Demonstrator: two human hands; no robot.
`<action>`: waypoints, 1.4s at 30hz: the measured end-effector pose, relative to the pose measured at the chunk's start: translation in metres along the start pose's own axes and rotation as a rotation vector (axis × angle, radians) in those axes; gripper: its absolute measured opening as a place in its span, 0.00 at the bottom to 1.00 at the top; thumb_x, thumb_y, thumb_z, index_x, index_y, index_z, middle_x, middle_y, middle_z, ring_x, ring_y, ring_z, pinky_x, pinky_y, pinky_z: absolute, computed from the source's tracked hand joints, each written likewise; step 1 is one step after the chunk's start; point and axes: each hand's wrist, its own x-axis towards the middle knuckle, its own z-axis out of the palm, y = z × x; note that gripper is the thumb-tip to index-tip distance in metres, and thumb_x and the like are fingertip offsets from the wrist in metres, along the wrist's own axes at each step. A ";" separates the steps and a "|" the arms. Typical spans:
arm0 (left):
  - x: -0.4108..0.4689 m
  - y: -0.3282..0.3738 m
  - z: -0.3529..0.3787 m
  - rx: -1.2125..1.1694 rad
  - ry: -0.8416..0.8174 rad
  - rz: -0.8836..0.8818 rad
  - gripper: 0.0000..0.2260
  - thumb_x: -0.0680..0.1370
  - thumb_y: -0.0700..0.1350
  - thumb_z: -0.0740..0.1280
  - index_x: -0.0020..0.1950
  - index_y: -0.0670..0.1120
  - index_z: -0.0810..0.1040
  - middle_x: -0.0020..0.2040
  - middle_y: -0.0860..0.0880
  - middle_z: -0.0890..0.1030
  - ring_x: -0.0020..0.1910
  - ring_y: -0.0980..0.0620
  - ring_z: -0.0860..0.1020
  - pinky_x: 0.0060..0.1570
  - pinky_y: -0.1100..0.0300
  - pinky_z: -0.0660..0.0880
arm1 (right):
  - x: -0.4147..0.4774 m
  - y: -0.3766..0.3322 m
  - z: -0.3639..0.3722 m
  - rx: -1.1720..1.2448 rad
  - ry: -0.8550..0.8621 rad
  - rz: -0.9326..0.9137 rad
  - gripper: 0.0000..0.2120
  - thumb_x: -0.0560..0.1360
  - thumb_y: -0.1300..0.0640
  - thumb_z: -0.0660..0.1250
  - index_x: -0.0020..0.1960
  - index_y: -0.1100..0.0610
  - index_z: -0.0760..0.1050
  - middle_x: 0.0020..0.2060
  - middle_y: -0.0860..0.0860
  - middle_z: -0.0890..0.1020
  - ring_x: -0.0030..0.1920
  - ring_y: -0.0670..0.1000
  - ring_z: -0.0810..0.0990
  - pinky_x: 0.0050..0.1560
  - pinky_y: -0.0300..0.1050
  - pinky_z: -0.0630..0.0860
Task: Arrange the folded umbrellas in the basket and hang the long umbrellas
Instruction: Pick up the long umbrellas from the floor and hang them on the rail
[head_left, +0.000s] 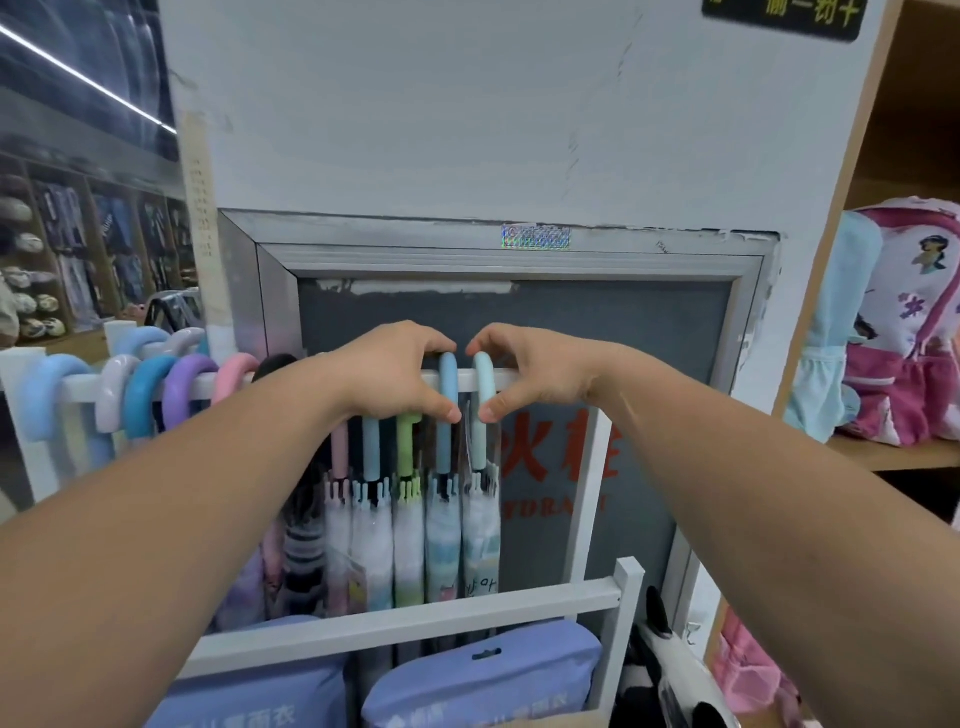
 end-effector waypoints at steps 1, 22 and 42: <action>0.000 0.000 0.000 0.005 -0.003 0.000 0.42 0.66 0.57 0.80 0.77 0.50 0.68 0.75 0.50 0.70 0.72 0.50 0.69 0.69 0.57 0.67 | -0.001 0.000 0.000 -0.011 0.000 0.008 0.38 0.67 0.48 0.80 0.71 0.50 0.66 0.62 0.45 0.74 0.61 0.45 0.74 0.62 0.41 0.70; -0.048 0.139 0.090 0.085 0.336 0.451 0.35 0.69 0.68 0.63 0.69 0.48 0.74 0.64 0.44 0.78 0.63 0.39 0.75 0.67 0.46 0.69 | -0.234 0.085 0.028 -0.302 0.682 0.313 0.30 0.67 0.32 0.61 0.65 0.44 0.74 0.62 0.48 0.77 0.64 0.53 0.74 0.65 0.58 0.71; -0.198 0.535 0.502 -0.240 -0.563 0.486 0.28 0.72 0.59 0.74 0.69 0.50 0.75 0.66 0.48 0.76 0.65 0.47 0.74 0.64 0.52 0.72 | -0.822 0.292 0.181 0.008 0.285 1.258 0.24 0.71 0.37 0.69 0.65 0.42 0.74 0.67 0.47 0.72 0.66 0.54 0.72 0.65 0.53 0.72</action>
